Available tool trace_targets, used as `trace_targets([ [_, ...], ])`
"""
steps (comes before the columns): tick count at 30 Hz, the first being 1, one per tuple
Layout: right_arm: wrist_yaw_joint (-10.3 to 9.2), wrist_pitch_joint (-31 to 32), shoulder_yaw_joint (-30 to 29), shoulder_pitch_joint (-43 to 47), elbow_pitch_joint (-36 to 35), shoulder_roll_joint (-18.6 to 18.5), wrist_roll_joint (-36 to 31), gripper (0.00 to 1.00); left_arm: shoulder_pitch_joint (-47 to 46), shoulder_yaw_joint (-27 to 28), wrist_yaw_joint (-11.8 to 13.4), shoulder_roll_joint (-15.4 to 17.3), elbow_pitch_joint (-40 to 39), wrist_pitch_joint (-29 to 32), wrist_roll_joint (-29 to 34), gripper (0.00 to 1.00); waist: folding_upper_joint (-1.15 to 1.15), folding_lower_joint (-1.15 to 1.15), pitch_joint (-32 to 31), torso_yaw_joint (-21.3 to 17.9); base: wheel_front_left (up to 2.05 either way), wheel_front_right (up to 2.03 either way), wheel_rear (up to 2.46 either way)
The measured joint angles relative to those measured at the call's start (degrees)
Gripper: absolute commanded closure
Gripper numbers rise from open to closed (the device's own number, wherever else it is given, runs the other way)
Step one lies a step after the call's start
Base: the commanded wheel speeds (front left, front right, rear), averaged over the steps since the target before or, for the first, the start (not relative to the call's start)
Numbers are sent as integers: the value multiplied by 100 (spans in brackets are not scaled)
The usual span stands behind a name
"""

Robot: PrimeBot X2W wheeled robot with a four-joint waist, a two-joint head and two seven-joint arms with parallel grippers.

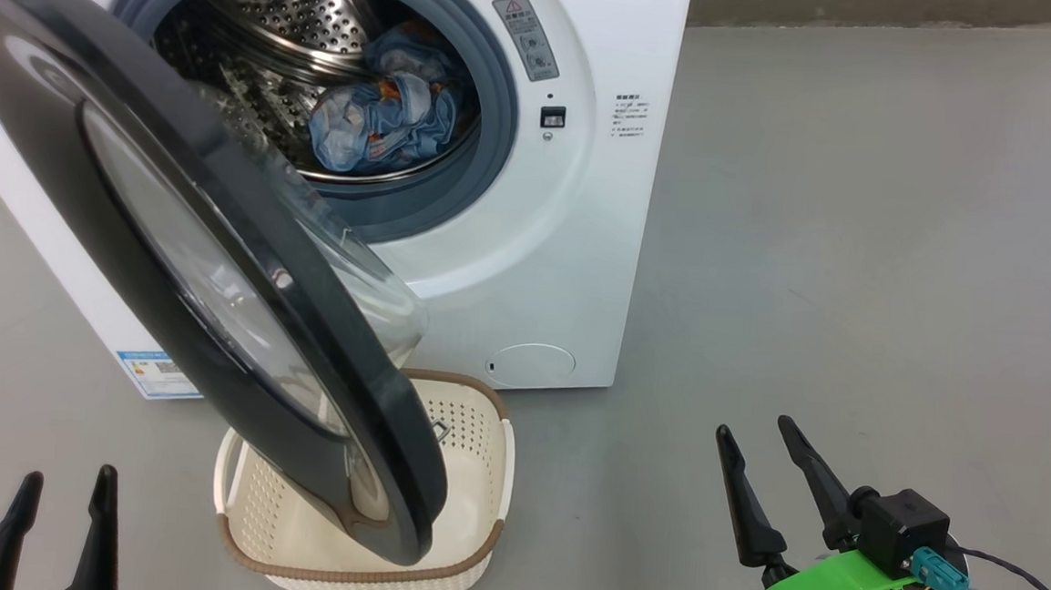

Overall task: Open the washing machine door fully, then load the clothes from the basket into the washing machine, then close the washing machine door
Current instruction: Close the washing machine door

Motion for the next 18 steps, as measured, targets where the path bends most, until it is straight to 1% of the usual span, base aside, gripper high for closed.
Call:
trace_targets([
  [1,0,0,0,0,0,0,0,41,0,-3,0,0,0,0,0,0,0,0,1,9,0,0,0],
  [2,0,0,1,0,0,0,1,57,0,-10,0,0,0,0,0,0,0,0,3,20,0,0,0],
  [3,0,0,1,0,-2,0,1,85,-1,-23,0,0,0,0,0,0,0,0,5,33,0,0,0],
  [4,0,0,1,0,-5,0,1,100,-2,-49,0,0,0,0,0,0,0,0,8,52,0,0,0],
  [7,0,0,0,0,-29,0,2,100,-14,-153,0,0,-1,0,-3,0,0,0,19,131,0,0,0],
  [13,0,0,41,-26,-160,-1,208,100,-21,-179,0,12,-1,0,-30,0,0,0,50,309,0,0,0],
  [18,0,0,314,-296,-305,-12,354,100,-124,-296,0,44,-2,0,-114,0,0,0,106,571,0,0,0],
])
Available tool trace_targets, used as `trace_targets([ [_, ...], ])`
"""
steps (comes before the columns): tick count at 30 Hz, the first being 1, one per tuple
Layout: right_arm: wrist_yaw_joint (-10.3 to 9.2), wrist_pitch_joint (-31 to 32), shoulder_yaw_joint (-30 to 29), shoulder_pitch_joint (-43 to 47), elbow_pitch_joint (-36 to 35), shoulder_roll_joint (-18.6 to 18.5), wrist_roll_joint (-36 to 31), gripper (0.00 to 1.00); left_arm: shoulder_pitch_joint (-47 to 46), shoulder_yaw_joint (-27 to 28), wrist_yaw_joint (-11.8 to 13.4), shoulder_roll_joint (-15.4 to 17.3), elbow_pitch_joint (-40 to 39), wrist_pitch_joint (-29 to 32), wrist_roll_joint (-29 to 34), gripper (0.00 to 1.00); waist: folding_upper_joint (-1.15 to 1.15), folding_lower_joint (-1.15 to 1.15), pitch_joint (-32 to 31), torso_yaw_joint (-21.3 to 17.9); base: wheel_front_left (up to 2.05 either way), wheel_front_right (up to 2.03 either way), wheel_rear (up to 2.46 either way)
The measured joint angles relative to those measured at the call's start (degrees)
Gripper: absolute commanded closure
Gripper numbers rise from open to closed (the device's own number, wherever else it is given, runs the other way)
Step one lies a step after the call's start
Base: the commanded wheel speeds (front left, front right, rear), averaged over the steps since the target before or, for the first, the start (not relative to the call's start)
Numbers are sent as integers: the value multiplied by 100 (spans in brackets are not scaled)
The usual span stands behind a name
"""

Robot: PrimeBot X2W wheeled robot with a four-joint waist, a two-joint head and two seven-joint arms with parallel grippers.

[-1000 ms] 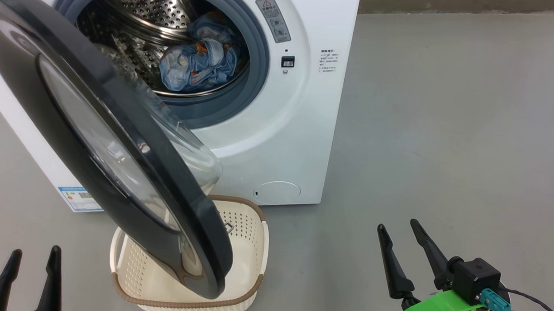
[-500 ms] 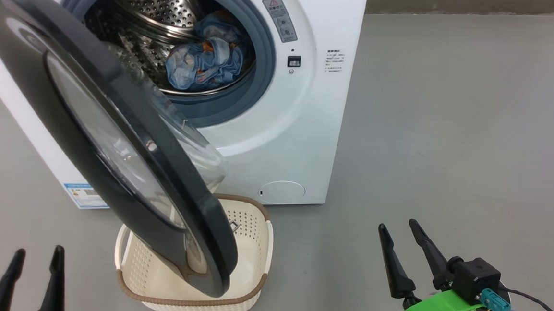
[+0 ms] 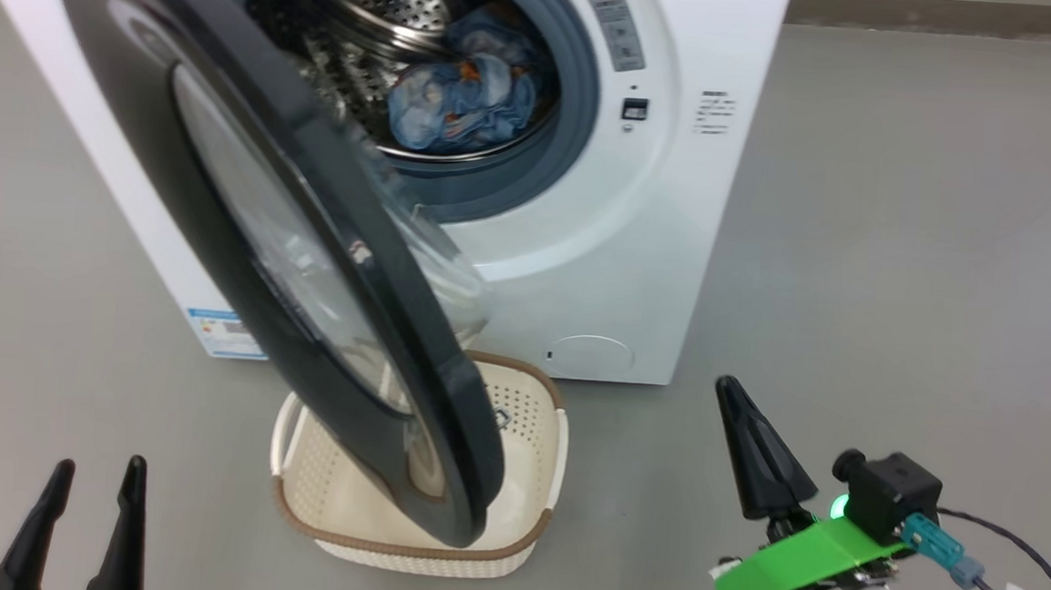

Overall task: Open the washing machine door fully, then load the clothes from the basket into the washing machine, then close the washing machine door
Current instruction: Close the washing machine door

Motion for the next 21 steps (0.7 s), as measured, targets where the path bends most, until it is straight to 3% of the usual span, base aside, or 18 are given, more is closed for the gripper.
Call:
trace_targets([
  [15,0,-7,448,-437,-934,-42,695,100,-115,-241,0,44,110,0,-76,0,0,0,14,709,0,0,0],
  [21,0,-8,1056,-438,-1491,-52,827,100,-121,-275,0,35,151,0,-76,0,0,0,-57,868,0,0,0],
])
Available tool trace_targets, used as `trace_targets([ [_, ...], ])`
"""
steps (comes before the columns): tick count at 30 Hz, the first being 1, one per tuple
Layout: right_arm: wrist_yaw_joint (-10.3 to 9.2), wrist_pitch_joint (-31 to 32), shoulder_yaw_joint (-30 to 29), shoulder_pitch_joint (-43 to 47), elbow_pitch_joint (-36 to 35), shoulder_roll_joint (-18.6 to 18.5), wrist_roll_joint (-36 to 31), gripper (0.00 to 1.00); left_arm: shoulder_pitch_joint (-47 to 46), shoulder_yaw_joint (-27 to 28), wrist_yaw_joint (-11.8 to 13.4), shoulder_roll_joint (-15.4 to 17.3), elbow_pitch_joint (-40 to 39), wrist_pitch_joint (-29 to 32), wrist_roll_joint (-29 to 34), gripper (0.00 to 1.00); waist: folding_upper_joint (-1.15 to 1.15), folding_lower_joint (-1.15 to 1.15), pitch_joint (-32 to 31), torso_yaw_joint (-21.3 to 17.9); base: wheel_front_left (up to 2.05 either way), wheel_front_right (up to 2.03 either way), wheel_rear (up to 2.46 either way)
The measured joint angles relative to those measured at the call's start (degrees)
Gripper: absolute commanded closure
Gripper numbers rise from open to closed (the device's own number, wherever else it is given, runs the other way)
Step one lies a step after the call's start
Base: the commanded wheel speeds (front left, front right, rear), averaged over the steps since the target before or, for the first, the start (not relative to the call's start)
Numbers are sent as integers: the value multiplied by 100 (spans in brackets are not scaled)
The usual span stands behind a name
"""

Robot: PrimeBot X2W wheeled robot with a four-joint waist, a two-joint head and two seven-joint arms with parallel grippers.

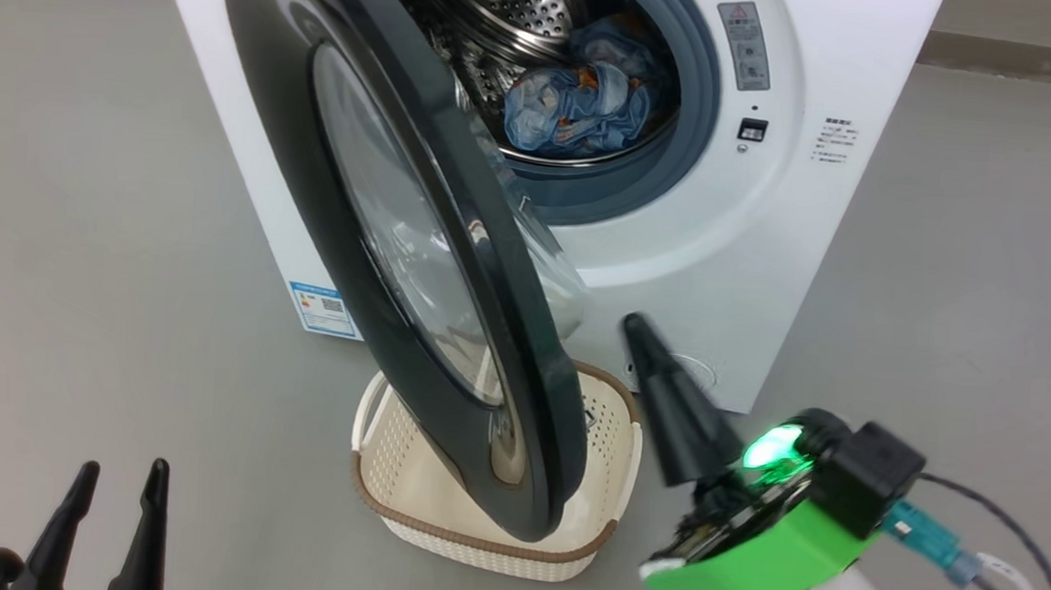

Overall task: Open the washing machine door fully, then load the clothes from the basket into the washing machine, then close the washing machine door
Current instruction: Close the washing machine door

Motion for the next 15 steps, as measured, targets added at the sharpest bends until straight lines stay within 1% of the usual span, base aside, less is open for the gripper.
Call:
trace_targets([
  [3,0,0,382,-8,-127,-4,-7,100,-3,-37,0,-34,21,0,0,0,0,0,-30,66,0,0,0],
  [6,0,0,803,-59,-130,-11,-102,100,-3,-58,0,-51,41,0,0,0,0,0,-61,140,0,0,0],
  [8,0,0,985,-129,-103,-10,-151,100,-4,-56,0,-52,56,0,1,0,0,0,-79,193,0,0,0],
  [15,0,1,1371,-135,648,-22,-393,100,-4,-31,0,-91,124,0,1,0,0,0,-124,353,0,0,0],
])
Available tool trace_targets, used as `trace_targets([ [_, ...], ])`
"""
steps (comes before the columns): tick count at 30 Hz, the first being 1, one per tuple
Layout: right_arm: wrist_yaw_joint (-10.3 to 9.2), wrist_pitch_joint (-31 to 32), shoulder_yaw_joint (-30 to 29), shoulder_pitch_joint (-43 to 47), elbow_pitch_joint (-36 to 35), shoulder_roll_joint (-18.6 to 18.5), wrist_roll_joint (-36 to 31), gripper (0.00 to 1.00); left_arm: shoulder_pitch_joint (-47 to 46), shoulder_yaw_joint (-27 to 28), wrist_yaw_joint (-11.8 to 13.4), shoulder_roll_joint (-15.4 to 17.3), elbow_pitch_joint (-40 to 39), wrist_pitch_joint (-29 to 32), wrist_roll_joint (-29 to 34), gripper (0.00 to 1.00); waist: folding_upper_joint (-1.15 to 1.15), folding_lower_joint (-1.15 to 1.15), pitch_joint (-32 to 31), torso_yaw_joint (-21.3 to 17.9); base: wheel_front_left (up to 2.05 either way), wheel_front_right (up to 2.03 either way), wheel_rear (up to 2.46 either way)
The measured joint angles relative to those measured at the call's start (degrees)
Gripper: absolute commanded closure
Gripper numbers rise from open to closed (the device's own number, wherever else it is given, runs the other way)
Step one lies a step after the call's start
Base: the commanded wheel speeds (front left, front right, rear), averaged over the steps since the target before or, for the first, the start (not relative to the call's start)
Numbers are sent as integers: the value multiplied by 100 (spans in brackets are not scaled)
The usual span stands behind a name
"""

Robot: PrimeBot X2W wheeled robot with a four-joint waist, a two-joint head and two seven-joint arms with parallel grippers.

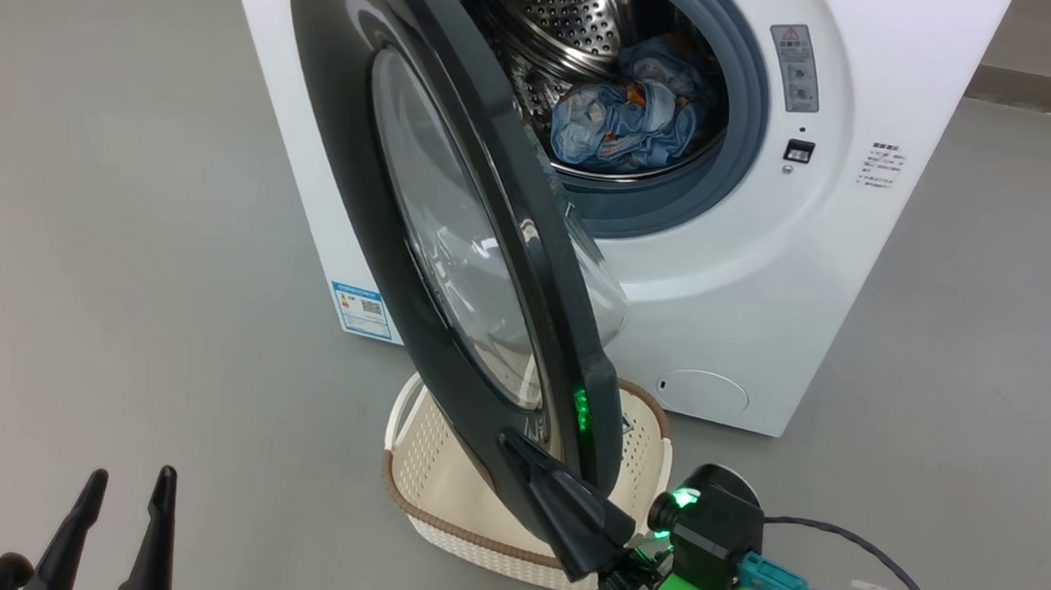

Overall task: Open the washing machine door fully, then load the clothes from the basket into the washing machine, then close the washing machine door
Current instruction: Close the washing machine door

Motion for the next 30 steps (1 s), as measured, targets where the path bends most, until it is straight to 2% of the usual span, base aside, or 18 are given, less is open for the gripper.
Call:
trace_targets([
  [8,0,0,81,-89,1002,0,-83,100,-1,9,0,-26,4,0,0,0,0,0,-3,154,0,0,0],
  [15,0,0,-59,-206,1450,1,-85,100,-2,31,0,-25,4,0,-1,0,0,0,63,240,0,0,0],
  [23,29,0,-461,-210,1736,33,-245,100,-4,57,0,7,1,0,-83,0,0,0,158,218,0,0,0],
  [30,29,0,-1136,-331,1824,42,-332,100,-144,41,0,151,-89,0,-274,0,0,0,396,190,0,0,0],
])
